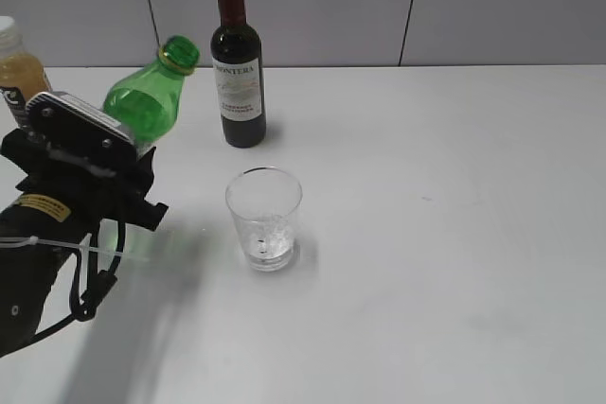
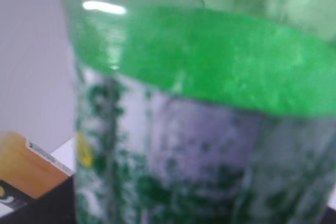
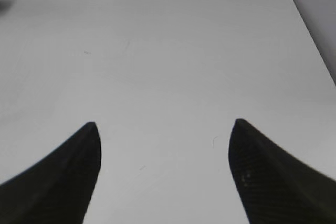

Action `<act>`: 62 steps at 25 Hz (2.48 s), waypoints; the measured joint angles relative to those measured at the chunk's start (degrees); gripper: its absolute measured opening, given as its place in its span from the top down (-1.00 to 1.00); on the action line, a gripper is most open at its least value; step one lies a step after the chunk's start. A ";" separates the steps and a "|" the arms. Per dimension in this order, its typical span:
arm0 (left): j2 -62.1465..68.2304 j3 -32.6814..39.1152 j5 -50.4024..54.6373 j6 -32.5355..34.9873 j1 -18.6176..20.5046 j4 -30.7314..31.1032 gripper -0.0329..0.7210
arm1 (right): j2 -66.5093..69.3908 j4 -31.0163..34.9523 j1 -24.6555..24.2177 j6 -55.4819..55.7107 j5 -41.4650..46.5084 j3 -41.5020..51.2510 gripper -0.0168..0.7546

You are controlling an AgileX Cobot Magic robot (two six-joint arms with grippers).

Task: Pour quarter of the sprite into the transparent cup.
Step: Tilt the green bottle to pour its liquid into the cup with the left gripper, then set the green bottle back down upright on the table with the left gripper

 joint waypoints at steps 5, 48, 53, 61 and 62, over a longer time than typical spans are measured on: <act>-0.15 0.00 0.00 -22.25 4.52 8.45 -0.30 | 0.00 0.00 0.00 -0.06 0.00 0.00 -0.56; 16.36 -17.63 -2.35 -43.38 20.60 33.52 -0.78 | 0.00 0.00 0.00 0.01 0.02 0.00 -0.56; 13.25 -13.89 -2.42 -43.38 20.60 33.54 -0.78 | 0.00 0.00 0.00 -0.04 0.02 0.00 -0.56; 7.32 -6.56 -2.67 -43.38 20.60 33.67 -0.77 | 0.00 0.00 0.00 0.02 0.02 0.00 -0.56; 6.52 -5.47 -2.67 -43.38 20.60 33.67 -0.76 | 0.00 0.00 0.00 0.02 0.02 0.00 -0.56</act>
